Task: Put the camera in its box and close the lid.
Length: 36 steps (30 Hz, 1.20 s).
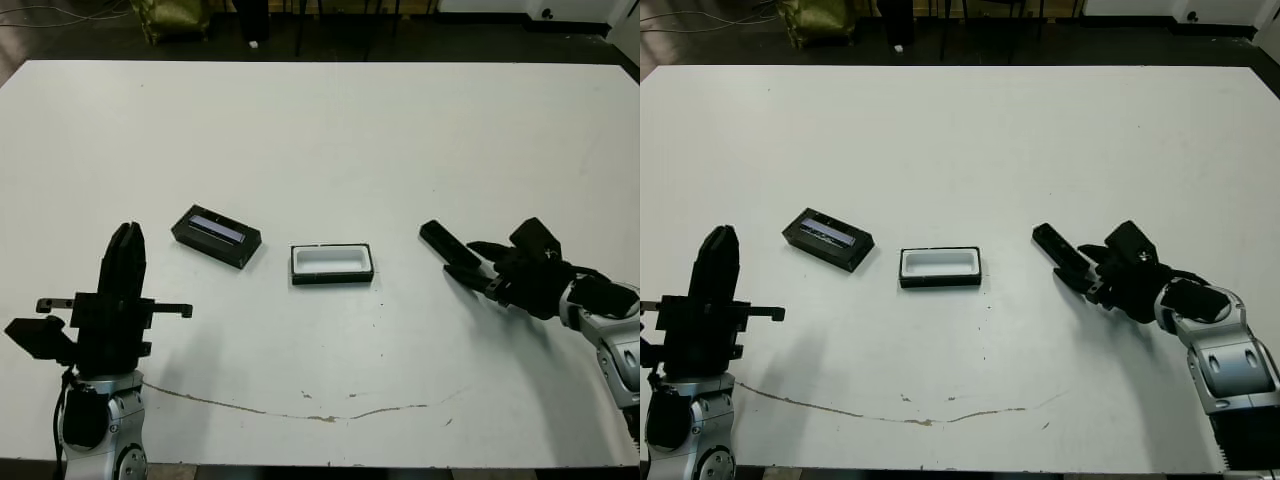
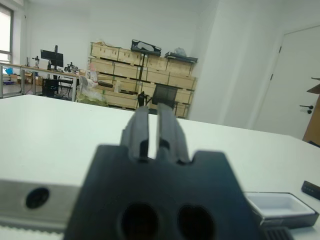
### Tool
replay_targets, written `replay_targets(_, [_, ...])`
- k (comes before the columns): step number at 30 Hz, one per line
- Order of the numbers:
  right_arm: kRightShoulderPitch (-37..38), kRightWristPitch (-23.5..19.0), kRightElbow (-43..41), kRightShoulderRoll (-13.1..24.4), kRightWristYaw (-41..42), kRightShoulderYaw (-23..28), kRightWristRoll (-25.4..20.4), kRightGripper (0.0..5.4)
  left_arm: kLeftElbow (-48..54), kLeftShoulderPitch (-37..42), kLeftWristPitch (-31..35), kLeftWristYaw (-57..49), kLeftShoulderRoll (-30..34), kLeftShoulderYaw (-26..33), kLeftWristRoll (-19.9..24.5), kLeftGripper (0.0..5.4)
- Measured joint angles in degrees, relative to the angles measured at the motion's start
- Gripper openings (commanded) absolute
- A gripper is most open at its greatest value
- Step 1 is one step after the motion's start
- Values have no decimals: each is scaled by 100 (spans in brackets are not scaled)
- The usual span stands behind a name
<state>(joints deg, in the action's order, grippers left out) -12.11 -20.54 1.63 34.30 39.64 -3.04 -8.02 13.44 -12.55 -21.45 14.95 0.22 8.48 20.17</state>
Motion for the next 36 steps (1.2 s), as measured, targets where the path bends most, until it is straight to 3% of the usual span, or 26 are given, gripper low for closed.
replay_targets(5, [99,13,-197,-58,-256,9,57,23,2,1,2,-1,0,-1,11,0])
replay_targets(20, [124,172,-273,-56,-81,-21,74,19,33,2,51,-18,0,-7,-14,0])
replay_targets(26, [-80,207,40,-66,423,141,-302,18,31,5,57,-3,0,-9,62,0])
replay_targets(31, [-692,102,436,-70,1161,289,-904,17,92,-10,138,-58,0,-22,56,0])
replay_targets(36, [-1310,-55,726,-89,1796,219,-1156,17,92,-12,135,-57,-1,-26,54,0])
